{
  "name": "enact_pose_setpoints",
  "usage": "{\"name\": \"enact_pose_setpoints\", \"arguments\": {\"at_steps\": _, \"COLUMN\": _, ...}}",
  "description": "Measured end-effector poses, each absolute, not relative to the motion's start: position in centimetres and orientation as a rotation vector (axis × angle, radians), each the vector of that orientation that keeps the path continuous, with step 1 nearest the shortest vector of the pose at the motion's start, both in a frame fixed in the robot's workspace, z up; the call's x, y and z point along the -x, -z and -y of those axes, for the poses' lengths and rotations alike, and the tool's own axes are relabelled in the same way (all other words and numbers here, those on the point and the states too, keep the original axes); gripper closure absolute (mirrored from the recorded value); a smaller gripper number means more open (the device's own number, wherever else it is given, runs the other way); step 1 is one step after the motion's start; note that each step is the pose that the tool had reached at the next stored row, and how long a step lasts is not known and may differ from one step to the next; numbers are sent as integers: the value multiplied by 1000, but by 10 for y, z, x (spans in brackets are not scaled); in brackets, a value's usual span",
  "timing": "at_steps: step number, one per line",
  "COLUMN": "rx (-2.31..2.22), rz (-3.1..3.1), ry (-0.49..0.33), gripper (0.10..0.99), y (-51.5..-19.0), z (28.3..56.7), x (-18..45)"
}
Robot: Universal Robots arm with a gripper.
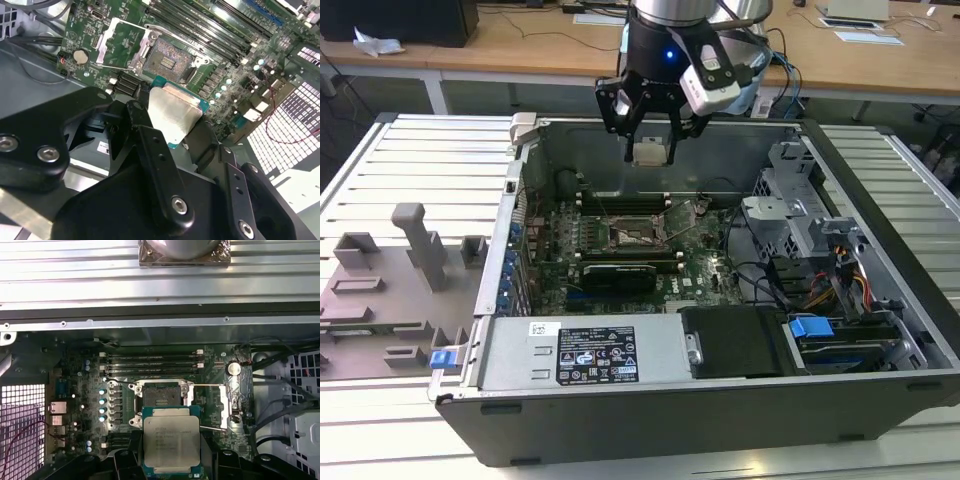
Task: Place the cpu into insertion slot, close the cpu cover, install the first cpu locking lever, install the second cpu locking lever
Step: 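Place the cpu into insertion slot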
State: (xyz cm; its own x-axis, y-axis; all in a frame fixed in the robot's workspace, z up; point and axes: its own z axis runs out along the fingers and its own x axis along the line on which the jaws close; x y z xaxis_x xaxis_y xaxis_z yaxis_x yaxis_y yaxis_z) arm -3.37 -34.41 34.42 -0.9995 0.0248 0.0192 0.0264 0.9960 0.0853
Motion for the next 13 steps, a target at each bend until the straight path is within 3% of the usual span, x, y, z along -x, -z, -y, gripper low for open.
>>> {"name": "enact_pose_setpoints", "arguments": {"at_steps": 13, "rx": 40, "rz": 3120, "ry": 134, "gripper": 541, "y": -321, "z": 344, "x": 34}}
